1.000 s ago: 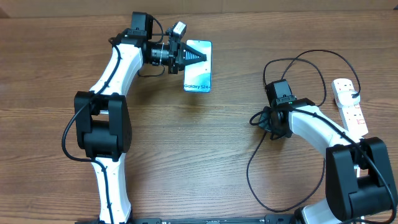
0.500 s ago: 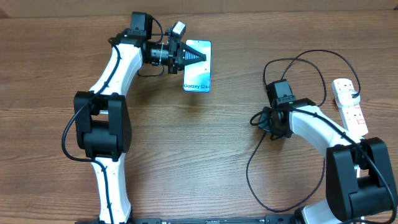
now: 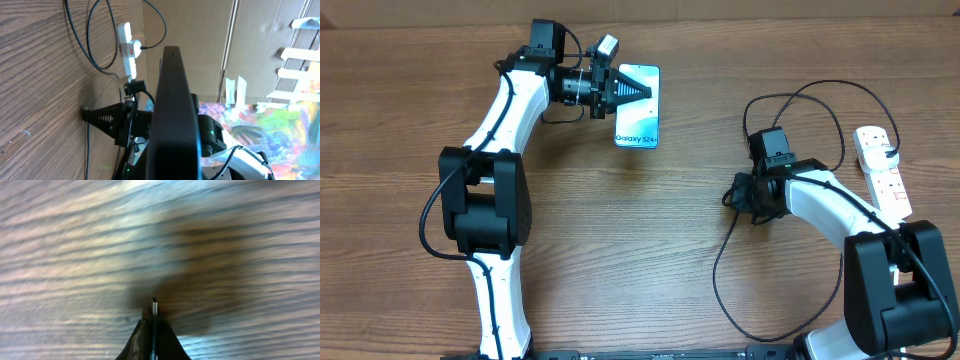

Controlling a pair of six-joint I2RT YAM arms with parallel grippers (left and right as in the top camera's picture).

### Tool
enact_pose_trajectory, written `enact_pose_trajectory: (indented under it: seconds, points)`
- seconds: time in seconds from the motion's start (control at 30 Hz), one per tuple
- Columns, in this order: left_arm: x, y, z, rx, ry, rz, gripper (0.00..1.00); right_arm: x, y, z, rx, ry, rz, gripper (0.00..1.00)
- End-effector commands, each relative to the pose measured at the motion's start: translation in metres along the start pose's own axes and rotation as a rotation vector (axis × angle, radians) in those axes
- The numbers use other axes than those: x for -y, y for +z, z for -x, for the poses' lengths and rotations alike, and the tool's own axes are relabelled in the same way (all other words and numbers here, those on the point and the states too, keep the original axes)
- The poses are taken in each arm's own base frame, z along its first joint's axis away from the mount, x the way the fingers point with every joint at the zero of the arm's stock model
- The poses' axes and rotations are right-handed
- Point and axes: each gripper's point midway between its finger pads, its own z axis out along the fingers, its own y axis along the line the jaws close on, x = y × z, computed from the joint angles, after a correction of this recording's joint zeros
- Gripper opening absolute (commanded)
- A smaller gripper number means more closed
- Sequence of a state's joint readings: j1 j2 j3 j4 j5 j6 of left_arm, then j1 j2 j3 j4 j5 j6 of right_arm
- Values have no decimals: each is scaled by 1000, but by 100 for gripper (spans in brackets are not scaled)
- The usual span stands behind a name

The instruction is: Plug charger to phone and switch on socket

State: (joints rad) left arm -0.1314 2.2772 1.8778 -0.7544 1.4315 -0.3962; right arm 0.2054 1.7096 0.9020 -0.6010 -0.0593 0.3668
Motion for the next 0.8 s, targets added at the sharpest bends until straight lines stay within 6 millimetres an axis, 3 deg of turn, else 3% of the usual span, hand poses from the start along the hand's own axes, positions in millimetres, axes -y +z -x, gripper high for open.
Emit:
enact_pose_trajectory:
  seconds: [0.0,0.17,0.3,0.4,0.53,0.77]
  points:
    - [20,1,-5,-27,-11,-55,4,-9,3,-9,-36,-64,58,4]
    - [34,-1,-11,-64,-11,-137,4,-26,-2,-13,-68,-136,165,4]
    - [34,-1,-11,-64,-12,-137,4,-45,-17,-13,-102,-128,307,4]
    - [34,-1,-12,-65,-27,-136,4,-70,-38,-16,-118,-178,508,4]
    - [39,-2,-19,-64,-35,-136,4,-82,-65,-15,-105,-187,643,4]
    - [75,-20,-34,-27,93,-139,4,-107,-113,-30,-80,-334,869,4]
